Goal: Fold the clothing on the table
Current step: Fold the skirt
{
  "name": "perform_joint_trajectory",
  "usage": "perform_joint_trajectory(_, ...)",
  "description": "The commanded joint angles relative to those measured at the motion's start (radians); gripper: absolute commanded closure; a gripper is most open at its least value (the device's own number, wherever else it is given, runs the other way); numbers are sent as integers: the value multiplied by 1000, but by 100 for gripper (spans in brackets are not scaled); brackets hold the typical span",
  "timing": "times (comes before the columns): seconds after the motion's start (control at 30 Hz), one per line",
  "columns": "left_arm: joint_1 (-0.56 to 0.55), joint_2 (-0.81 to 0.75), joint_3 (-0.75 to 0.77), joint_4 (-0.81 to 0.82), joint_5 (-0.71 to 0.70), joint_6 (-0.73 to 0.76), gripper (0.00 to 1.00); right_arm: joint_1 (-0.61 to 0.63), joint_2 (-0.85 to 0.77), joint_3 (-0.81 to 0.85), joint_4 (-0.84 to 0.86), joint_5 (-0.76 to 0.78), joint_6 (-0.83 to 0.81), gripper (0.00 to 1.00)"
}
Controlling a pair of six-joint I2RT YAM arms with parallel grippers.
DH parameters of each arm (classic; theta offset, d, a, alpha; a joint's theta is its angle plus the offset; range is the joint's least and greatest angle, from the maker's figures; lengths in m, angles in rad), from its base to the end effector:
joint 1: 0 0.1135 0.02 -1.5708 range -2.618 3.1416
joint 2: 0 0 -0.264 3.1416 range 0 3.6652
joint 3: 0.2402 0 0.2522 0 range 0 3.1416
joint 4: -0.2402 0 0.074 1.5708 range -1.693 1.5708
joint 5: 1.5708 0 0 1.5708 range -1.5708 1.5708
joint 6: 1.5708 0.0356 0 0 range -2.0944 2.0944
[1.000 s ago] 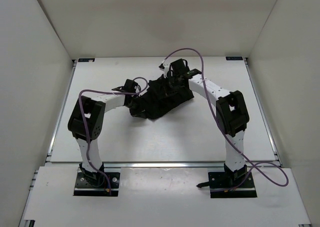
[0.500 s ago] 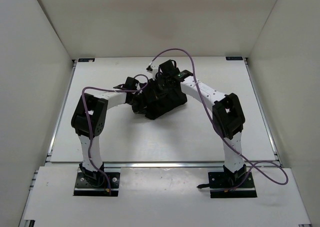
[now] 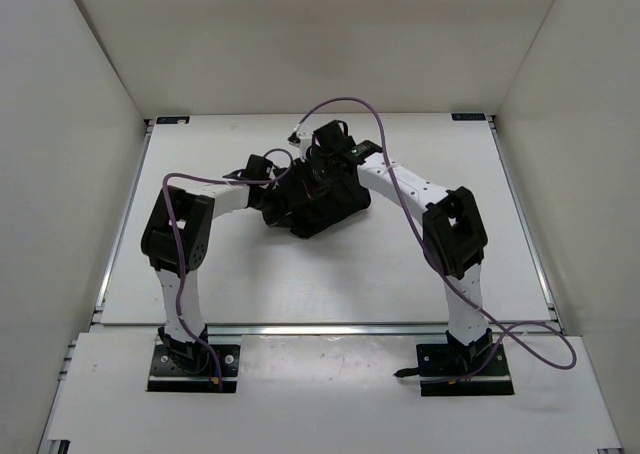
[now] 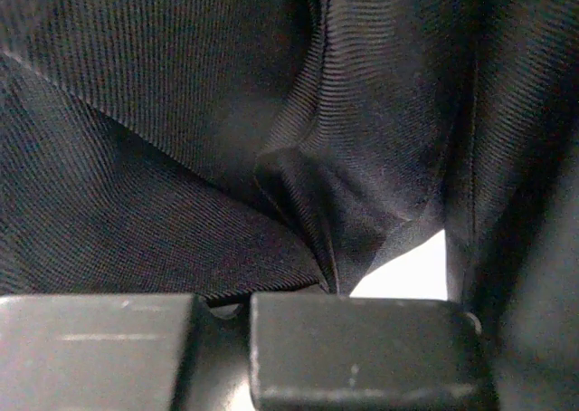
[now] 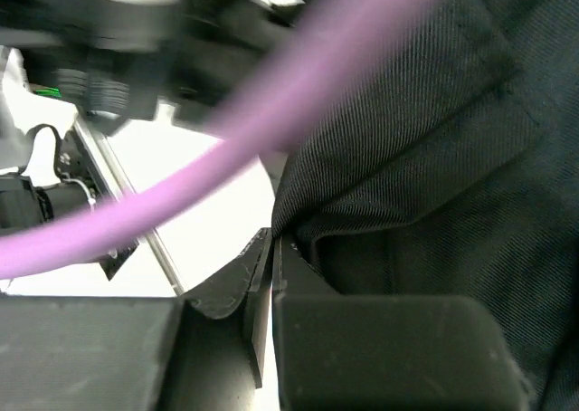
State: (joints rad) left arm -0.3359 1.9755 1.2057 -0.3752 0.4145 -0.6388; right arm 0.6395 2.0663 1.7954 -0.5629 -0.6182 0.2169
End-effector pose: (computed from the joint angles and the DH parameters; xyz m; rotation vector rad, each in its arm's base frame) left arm 0.3593 -0.1406 0.1317 -0.3015 2.8335 -0.8170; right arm 0.3623 0.2952 0.2617 -0.8230 2.3719 1.1234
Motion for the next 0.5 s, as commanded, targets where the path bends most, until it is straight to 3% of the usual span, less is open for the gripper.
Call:
perform_joint_trajectory(0.0,9,-12,-21,25,-26,2,100,-17,61,-11,-23,-43,-1,100)
perform_joint_trajectory(0.03,17,-9,-29,19,-23,7,100,-12,81,-11,-22,-41,-4,100)
perform_joint_trajectory(0.1,15,-13,-26,21,-17,10,100,0,109,-13,-34,-12,-17,83)
perform_joint_trajectory(0.17,21,-20,-29,22,-8,17,100,0,104,12,-43,-2,-22,47)
perform_joint_trajectory(0.2,26,-17,-25,22,-16,22,100,-3,101,13,-40,-6,-11,40)
perform_joint_trajectory(0.3,29,-39,-6,-5,-22,31,100,-32,54,56,-37,50,-14,31)
perform_joint_trajectory(0.47,60,-131,3,-54,-29,65,100,-134,-64,163,-39,54,12,31)
